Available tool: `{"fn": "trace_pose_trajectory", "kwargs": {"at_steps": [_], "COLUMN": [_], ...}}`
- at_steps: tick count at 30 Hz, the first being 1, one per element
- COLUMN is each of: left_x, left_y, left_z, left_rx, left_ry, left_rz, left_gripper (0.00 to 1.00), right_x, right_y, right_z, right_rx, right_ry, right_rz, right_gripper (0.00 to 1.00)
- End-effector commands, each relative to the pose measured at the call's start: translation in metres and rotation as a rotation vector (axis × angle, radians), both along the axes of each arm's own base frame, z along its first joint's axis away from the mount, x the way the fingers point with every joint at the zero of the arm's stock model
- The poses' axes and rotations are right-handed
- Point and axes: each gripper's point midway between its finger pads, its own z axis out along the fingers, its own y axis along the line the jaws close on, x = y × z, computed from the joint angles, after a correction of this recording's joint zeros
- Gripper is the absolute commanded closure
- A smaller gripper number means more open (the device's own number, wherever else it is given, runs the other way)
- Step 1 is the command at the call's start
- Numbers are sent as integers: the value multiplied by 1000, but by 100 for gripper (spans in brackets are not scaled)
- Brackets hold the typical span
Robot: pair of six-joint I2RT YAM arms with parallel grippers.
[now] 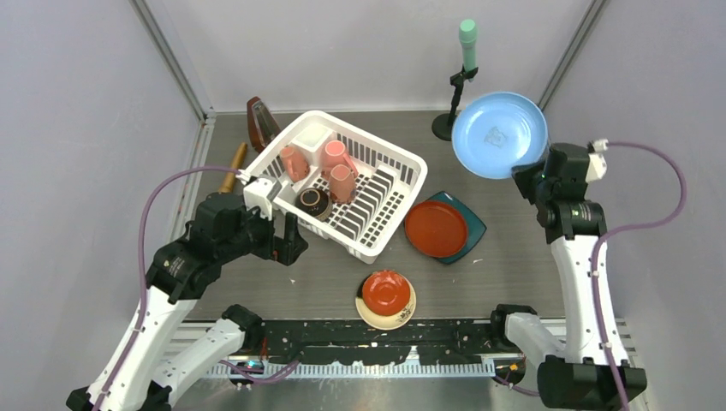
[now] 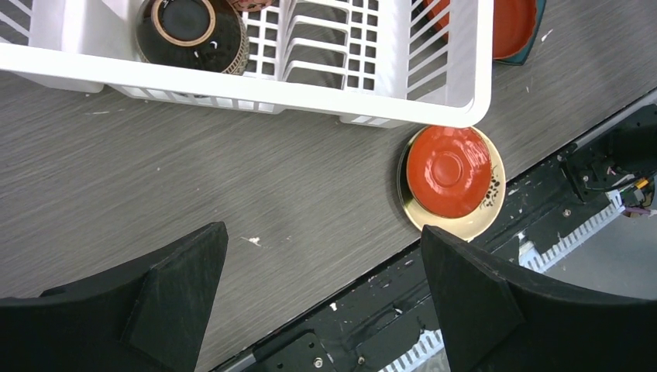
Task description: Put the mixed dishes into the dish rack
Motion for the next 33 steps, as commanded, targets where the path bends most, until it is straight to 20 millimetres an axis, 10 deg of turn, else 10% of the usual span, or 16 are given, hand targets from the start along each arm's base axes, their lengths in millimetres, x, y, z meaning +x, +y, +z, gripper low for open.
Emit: {"fn": "trace_pose_trajectory", "kwargs": {"at_steps": [1, 18, 25, 33], "left_x": [7, 35, 45, 40], "left_y": [4, 17, 33, 36], "left_z": [8, -17, -27, -51], "left_rx": [4, 81, 126, 125], "left_ry": [-30, -54, -103, -79], "left_rz": [41, 164, 245, 264], "left_gripper": [0, 0, 0, 0], "right_x": [18, 70, 92, 115], "right_y": [52, 172, 230, 242], "right_z": [44, 93, 71, 43], "right_rx": [-153, -1077, -1198, -1420], "right_ry": [-32, -3, -200, -91], "right_rz": [236, 414, 702, 785], "right_gripper": [100, 100, 100, 100]}}
